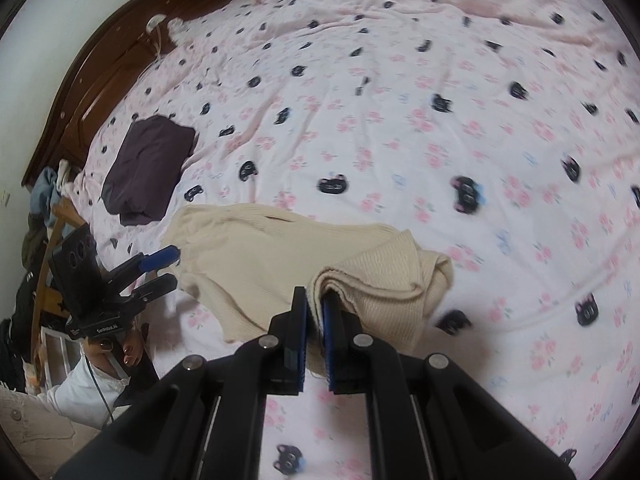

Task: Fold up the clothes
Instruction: 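Fold the held sleeve end over onto the sweater body with the right gripper, then lay the sleeve on the body beside the left gripper and open the right gripper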

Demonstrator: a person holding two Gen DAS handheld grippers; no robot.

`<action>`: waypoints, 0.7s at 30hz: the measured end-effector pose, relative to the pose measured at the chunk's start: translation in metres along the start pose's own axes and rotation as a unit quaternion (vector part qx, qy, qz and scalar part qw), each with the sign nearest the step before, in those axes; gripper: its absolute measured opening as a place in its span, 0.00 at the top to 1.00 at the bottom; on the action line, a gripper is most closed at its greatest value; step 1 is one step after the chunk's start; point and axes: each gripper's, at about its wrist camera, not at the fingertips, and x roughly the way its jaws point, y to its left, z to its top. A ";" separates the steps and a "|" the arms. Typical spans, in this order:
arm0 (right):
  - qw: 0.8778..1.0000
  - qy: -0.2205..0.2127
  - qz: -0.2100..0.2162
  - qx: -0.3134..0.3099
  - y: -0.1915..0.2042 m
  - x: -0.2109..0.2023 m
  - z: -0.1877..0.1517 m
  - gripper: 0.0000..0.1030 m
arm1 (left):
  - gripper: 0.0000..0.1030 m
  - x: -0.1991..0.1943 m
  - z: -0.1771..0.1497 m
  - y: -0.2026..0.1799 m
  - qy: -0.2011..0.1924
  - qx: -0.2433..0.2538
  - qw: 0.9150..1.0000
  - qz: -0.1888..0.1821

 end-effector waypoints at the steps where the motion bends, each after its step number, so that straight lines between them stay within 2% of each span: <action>1: 1.000 0.002 0.001 -0.004 0.005 0.003 0.002 0.92 | 0.38 0.000 0.000 0.001 0.000 0.000 1.000 0.003; 5: 1.000 0.010 0.013 -0.018 0.027 0.018 0.013 0.92 | 0.38 -0.004 -0.001 0.005 -0.002 -0.003 1.000 0.018; 9: 0.999 0.021 0.023 -0.035 0.050 0.037 0.021 0.92 | 0.38 -0.008 -0.003 0.008 0.001 0.004 0.999 0.052; 15: 0.997 0.040 0.035 -0.062 0.086 0.066 0.033 0.92 | 0.38 -0.010 -0.006 0.002 0.001 0.026 0.998 0.062; 21: 0.994 0.061 0.043 -0.081 0.114 0.096 0.039 0.92 | 0.38 -0.020 -0.004 0.009 -0.009 0.016 0.998 0.058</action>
